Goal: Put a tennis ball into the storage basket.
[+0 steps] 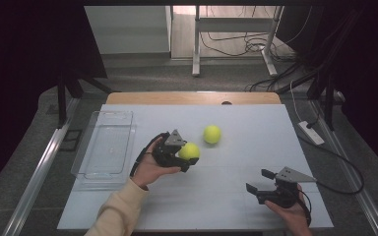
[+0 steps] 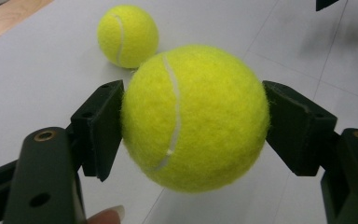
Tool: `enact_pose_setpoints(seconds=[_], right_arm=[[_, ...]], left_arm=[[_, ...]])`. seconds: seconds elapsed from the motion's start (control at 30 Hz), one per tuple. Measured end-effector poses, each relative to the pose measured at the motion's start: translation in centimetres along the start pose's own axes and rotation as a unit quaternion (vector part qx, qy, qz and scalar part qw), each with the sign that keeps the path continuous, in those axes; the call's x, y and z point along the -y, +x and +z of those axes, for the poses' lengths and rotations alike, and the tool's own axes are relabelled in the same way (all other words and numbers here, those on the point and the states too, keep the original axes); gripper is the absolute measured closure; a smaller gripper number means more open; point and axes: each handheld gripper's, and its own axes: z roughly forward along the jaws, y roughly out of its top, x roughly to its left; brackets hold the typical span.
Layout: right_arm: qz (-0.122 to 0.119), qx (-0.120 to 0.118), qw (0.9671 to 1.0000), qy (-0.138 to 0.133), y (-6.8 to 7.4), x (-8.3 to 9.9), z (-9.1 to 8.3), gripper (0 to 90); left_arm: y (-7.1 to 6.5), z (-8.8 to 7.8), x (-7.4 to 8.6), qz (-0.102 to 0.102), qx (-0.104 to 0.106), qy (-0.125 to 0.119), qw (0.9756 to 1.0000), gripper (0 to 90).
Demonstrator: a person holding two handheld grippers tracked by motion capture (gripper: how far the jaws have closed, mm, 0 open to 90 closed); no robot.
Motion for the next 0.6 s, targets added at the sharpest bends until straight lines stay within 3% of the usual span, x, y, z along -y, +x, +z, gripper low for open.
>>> enact_pose_setpoints(seconds=[0.6], right_arm=[[-0.005, 0.000, 1.0000, 0.000, 0.2, 0.0, 0.0, 14.1]], left_arm=[[0.9, -1.9, 0.0, -0.014, -0.019, -0.025, 0.9994, 26.6]])
